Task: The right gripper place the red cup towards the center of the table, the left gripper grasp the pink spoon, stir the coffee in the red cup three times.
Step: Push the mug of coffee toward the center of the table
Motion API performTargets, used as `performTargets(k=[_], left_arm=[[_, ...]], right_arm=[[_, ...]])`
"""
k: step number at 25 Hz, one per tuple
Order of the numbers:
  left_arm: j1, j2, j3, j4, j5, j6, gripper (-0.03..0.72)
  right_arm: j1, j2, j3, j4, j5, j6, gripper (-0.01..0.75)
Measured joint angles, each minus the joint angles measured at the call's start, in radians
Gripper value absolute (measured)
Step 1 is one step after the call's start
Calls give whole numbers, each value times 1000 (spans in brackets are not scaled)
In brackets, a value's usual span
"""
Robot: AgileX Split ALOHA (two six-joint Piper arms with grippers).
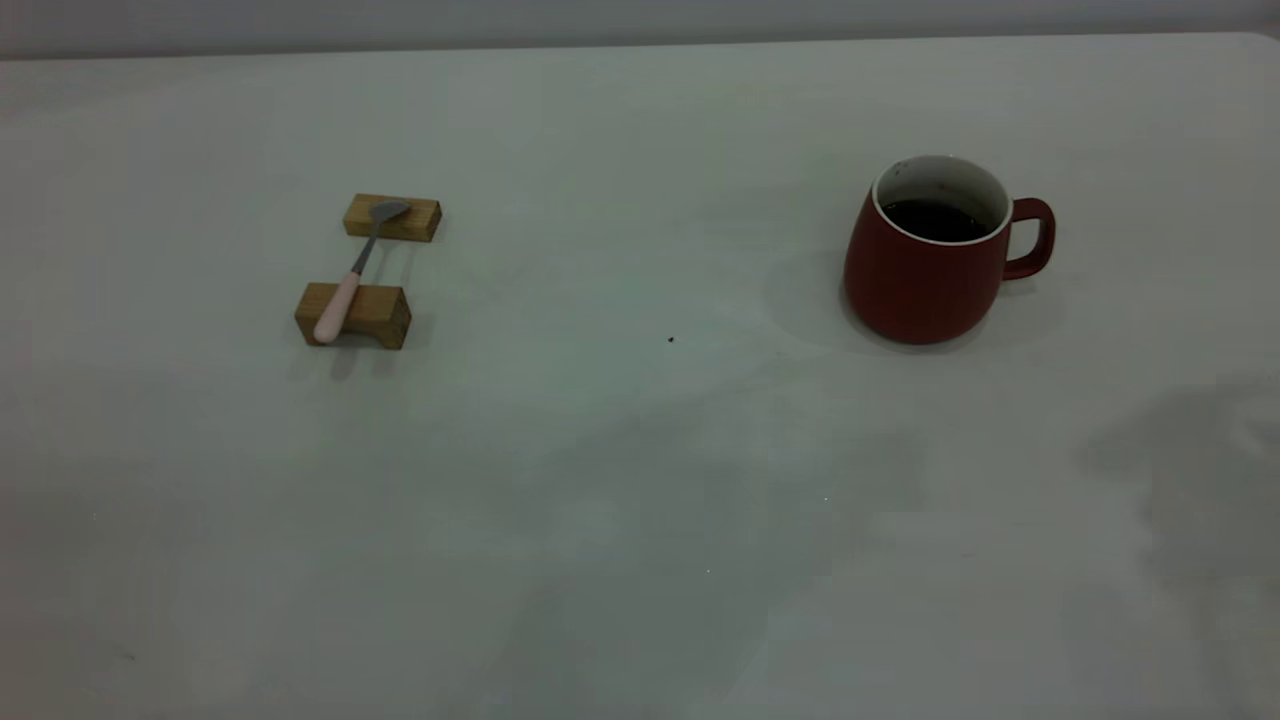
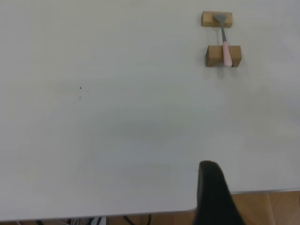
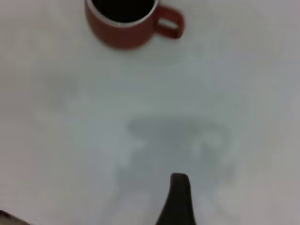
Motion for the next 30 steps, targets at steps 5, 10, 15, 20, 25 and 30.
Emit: performTargets(k=[5, 10, 15, 20, 25, 30], left_arm=[[0, 0, 0, 0, 0, 0, 504], [0, 0, 0, 0, 0, 0, 504], [0, 0, 0, 0, 0, 0, 504], [0, 0, 0, 0, 0, 0, 504], [0, 0, 0, 0, 0, 0, 504], [0, 0, 0, 0, 0, 0, 504]], right_arm=[[12, 270, -157, 47, -14, -236, 714], [69, 506, -308, 53, -14, -394, 691], [111, 702, -453, 35, -20, -486, 685], [124, 849, -552, 33, -25, -584, 683], [138, 947, -624, 33, -27, -675, 683], [143, 1013, -682, 33, -27, -780, 683]])
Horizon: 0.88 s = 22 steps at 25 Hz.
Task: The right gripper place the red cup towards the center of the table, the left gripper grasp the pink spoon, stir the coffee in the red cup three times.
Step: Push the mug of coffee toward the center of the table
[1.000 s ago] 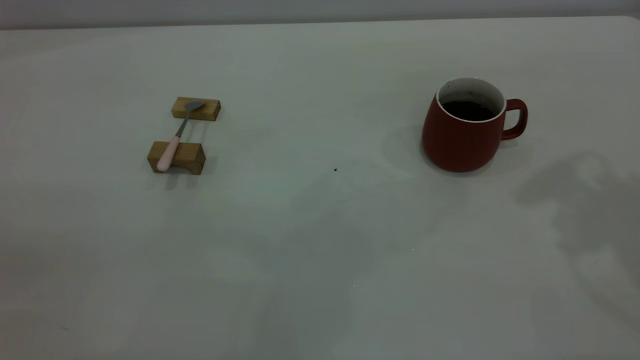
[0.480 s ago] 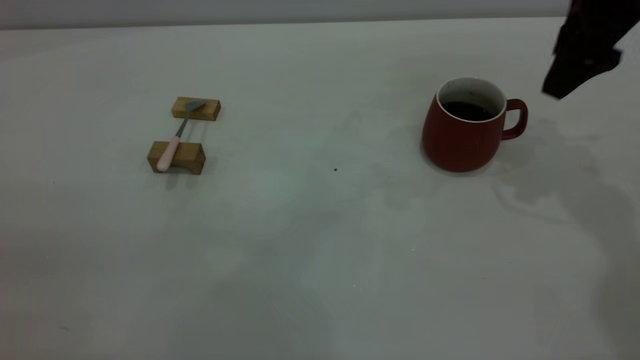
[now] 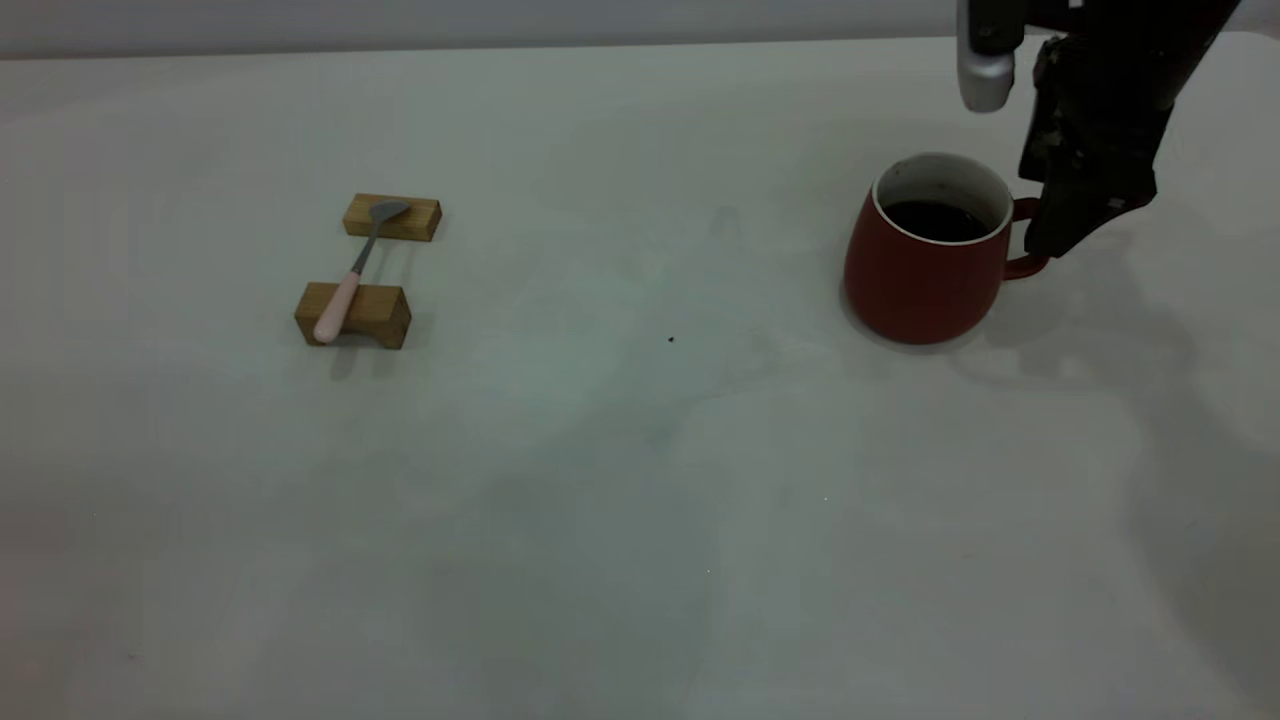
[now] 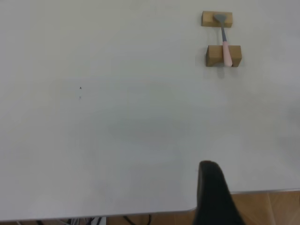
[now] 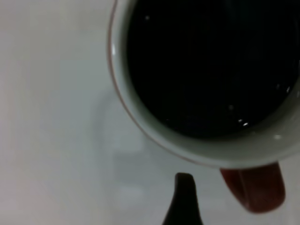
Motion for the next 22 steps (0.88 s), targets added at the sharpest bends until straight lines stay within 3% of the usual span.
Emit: performTargets(k=[14, 22], left_arm=[[0, 0, 0, 0, 0, 0, 504], [0, 0, 0, 0, 0, 0, 504]], right_arm=[[83, 34, -6, -11, -33, -139, 665], [106, 57, -7, 62, -38, -138, 507]])
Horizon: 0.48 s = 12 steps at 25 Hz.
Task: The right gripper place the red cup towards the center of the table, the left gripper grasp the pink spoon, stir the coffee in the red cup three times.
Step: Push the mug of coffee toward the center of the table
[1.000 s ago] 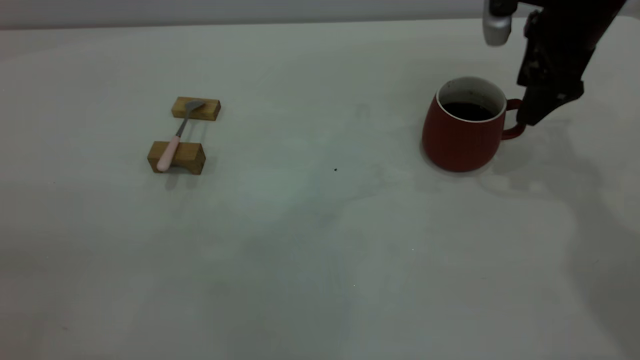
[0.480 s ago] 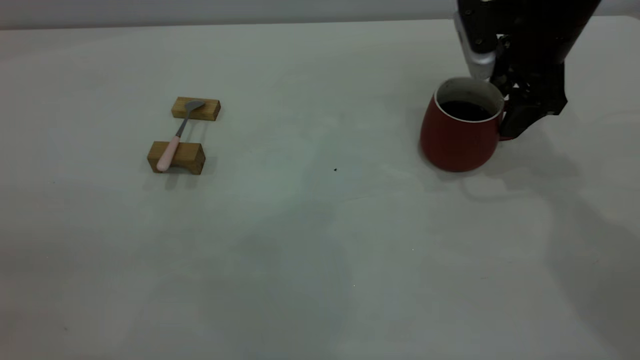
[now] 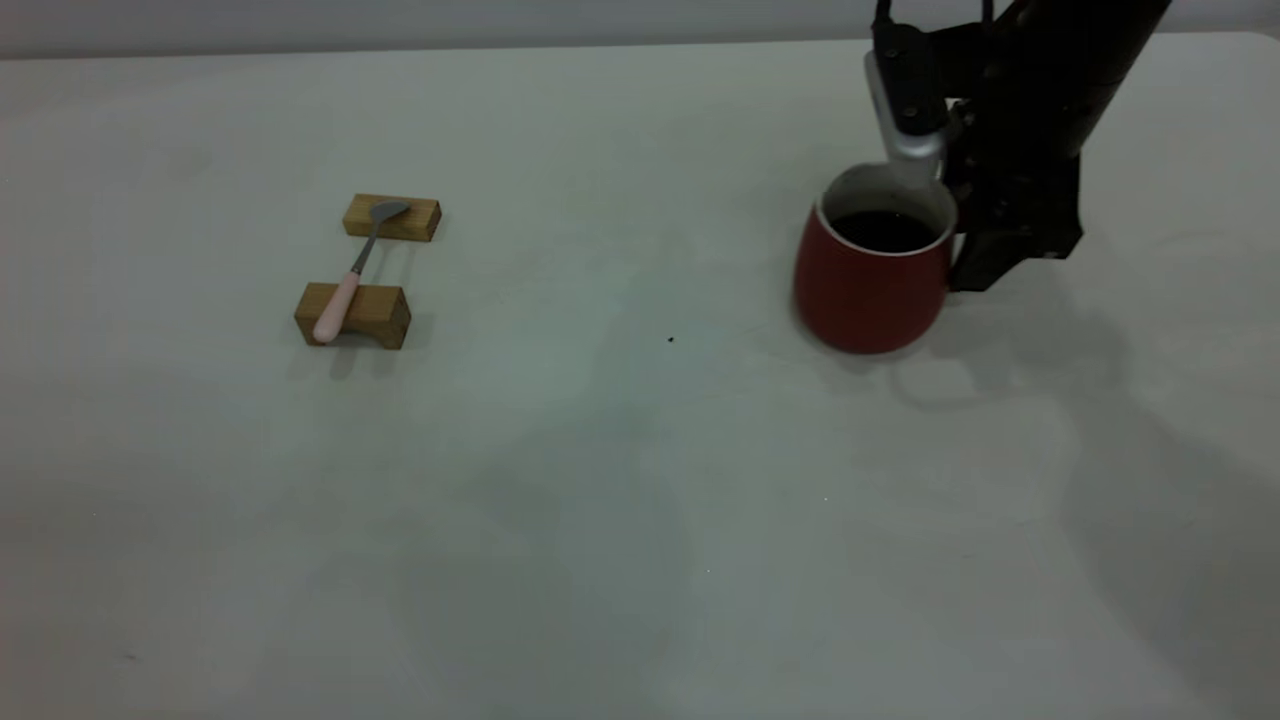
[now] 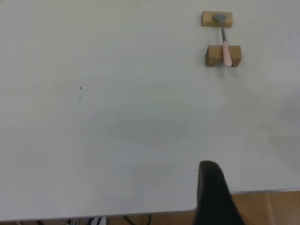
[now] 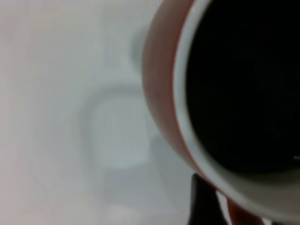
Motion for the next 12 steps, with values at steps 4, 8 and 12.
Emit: performTargets(k=[4, 8, 12], left_arm=[[0, 0, 0, 0, 0, 0, 504], [0, 0, 0, 0, 0, 0, 504], [0, 0, 0, 0, 0, 0, 504]], right_arm=[[24, 1, 0, 53, 0, 0, 476], [59, 1, 0, 84, -6, 0, 473], [101, 1, 0, 115, -19, 0, 471]])
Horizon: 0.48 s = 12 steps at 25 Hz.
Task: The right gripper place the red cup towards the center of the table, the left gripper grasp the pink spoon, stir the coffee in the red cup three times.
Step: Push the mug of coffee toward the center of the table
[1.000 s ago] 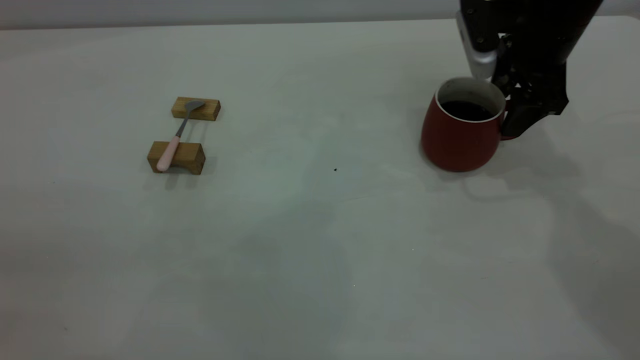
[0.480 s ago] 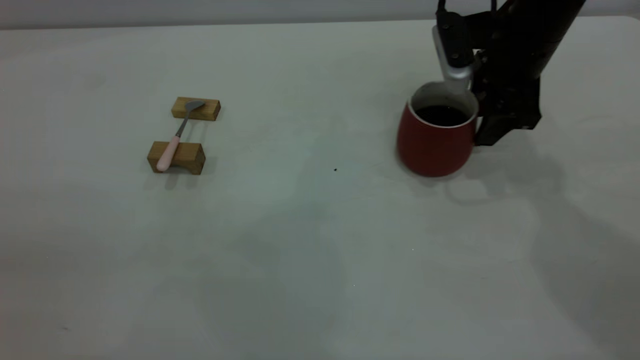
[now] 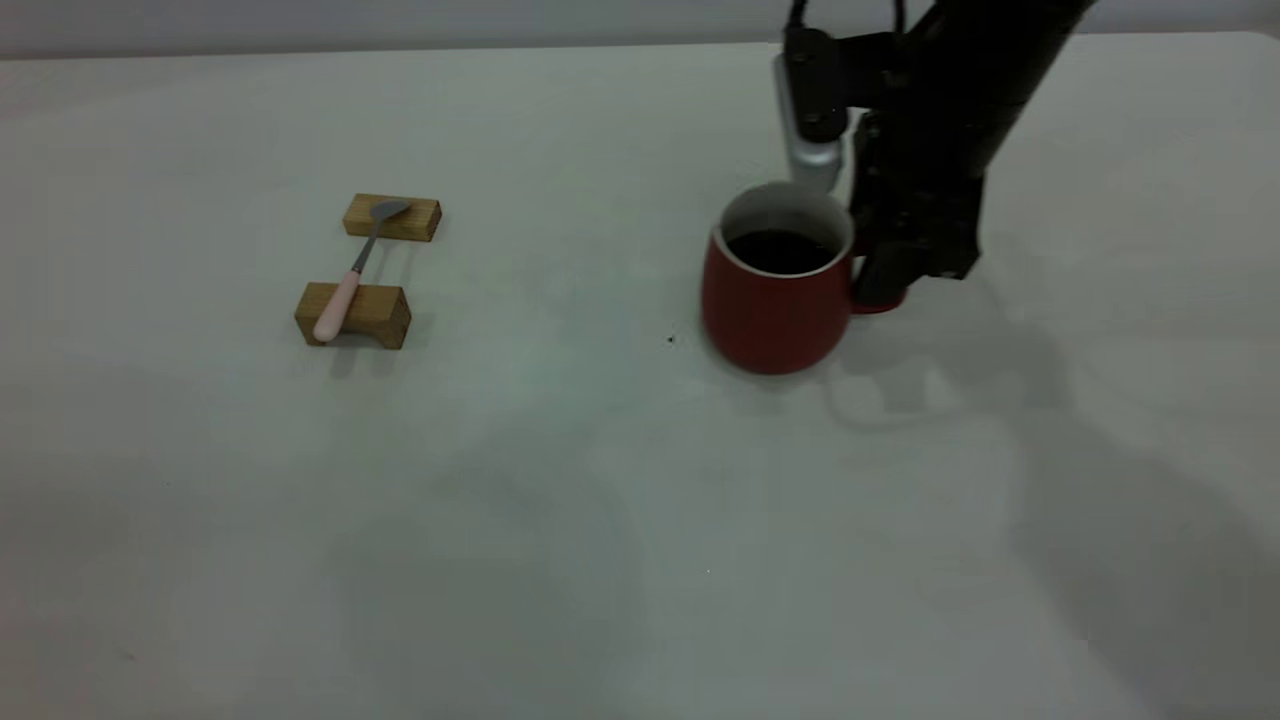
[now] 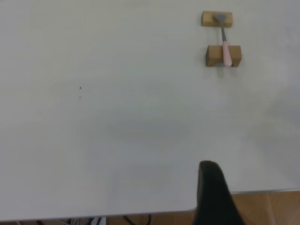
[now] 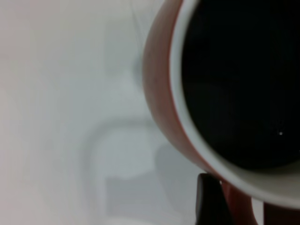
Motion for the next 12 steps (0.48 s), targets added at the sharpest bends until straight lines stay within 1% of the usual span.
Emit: performTargets(k=[8, 12], left_arm=[[0, 0, 0, 0, 0, 0, 504], [0, 0, 0, 0, 0, 0, 504]], right_arm=[[62, 0, 0, 61, -22, 2, 471], [85, 0, 0, 121, -31, 3, 471]])
